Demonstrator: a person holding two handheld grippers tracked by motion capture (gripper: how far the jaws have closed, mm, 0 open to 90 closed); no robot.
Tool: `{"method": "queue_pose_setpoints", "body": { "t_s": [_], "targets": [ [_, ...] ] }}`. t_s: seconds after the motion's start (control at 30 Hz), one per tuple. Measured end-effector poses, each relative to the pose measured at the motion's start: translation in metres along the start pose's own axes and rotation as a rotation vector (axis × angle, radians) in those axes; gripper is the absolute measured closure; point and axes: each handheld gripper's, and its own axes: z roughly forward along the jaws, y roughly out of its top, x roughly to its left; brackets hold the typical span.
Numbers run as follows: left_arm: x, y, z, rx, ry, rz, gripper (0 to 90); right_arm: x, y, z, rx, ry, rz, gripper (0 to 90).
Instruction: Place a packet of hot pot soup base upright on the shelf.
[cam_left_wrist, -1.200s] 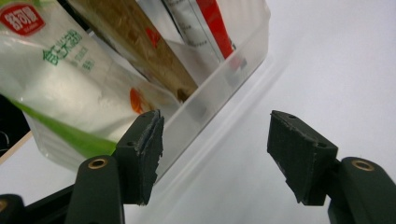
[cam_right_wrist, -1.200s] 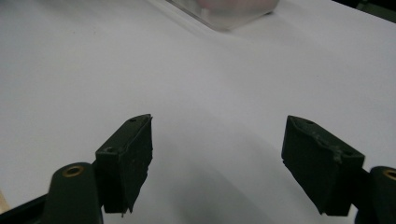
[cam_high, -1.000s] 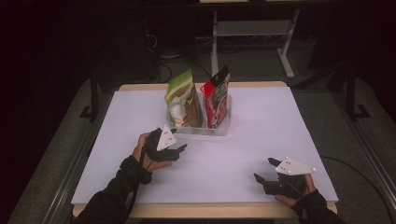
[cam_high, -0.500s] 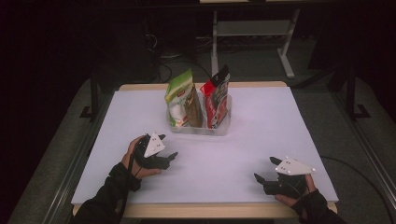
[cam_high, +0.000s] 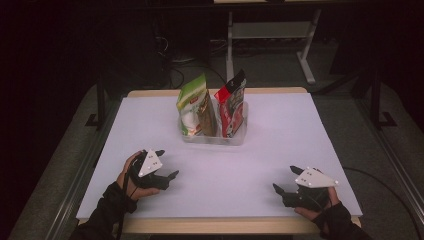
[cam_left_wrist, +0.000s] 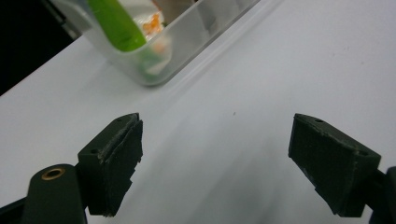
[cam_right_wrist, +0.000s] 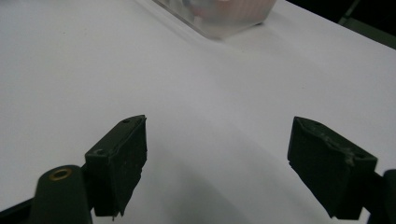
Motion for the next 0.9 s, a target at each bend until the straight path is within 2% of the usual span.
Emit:
{"method": "queue_pose_setpoints", "body": {
  "t_s": [0.27, 0.47, 0.7, 0.9],
  "targets": [
    [0.004, -0.018, -0.016, 0.007, 0.017, -0.021, 16.8, 0.0, 0.001, -0.001, -0.001, -0.009, -0.011, 19.1],
    [0.009, -0.032, -0.027, 0.019, 0.037, -0.055, 16.8, -0.001, 0.001, -0.001, -0.001, -0.017, -0.008, 19.1],
    [0.021, -0.054, -0.044, 0.031, 0.081, -0.146, 17.1, -0.003, 0.001, 0.001, 0.004, -0.025, -0.004, 19.1],
    [0.028, -0.067, -0.058, 0.005, 0.105, -0.228, 18.6, -0.004, 0.002, 0.001, 0.0, -0.028, -0.001, 19.1]
  ]
}}
